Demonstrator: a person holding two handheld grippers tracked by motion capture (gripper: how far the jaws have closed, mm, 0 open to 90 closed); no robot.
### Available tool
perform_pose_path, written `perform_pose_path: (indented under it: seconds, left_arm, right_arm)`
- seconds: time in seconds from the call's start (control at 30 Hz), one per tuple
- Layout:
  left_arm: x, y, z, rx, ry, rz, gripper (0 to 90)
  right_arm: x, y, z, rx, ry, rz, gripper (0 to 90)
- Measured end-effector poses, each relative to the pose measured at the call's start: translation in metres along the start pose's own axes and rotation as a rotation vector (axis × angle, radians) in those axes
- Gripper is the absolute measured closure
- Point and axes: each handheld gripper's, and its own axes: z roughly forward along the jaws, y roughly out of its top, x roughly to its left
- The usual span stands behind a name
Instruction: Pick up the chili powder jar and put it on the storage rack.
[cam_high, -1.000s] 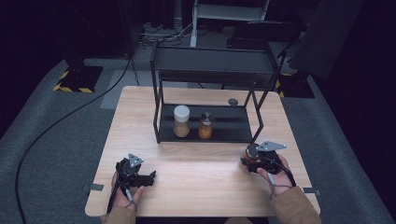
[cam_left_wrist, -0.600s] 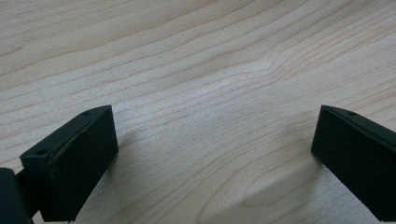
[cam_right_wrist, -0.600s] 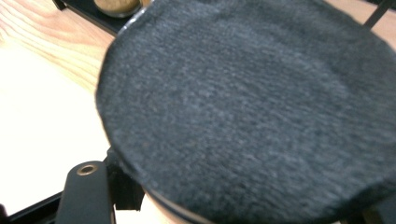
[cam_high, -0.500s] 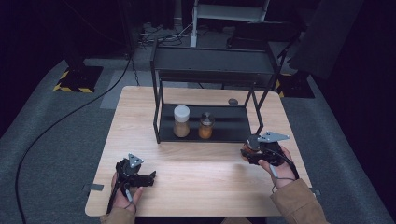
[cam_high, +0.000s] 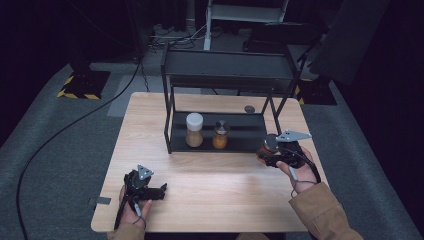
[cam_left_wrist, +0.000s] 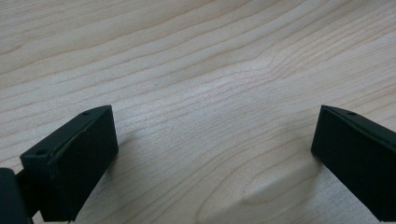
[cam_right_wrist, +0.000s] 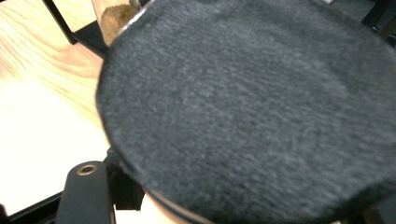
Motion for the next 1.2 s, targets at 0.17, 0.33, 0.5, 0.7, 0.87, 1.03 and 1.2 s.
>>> perform_pose_path:
  seconds: [0.17, 0.33, 0.5, 0.7, 0.87, 1.03, 1.2]
  left_arm:
    - [0.000, 0.000, 0.000, 0.000, 0.000, 0.000, 0.2]
    - [0.000, 0.000, 0.000, 0.000, -0.001, -0.001, 0.2]
    - [0.000, 0.000, 0.000, 0.000, -0.001, -0.001, 0.2]
    - [0.001, 0.000, 0.000, 0.000, -0.002, 0.000, 0.2]
    - [0.001, 0.000, 0.000, 0.000, -0.003, 0.001, 0.2]
    - [0.001, 0.000, 0.000, 0.000, -0.002, 0.001, 0.2]
    - [0.001, 0.000, 0.000, 0.000, -0.002, 0.001, 0.2]
  right_arm:
    - [-0.001, 0.011, 0.000, -0.005, -0.002, -0.006, 31.9]
    - [0.001, 0.022, 0.004, -0.010, -0.007, -0.018, 31.9]
    - [0.001, 0.033, 0.013, -0.016, -0.003, -0.026, 31.9]
    - [0.002, 0.043, 0.030, -0.006, -0.004, -0.032, 31.9]
    - [-0.001, 0.047, 0.045, 0.000, -0.003, -0.020, 31.9]
    - [-0.003, 0.048, 0.061, 0.003, -0.003, -0.014, 31.9]
    - [-0.004, 0.047, 0.080, 0.019, -0.006, -0.004, 31.8]
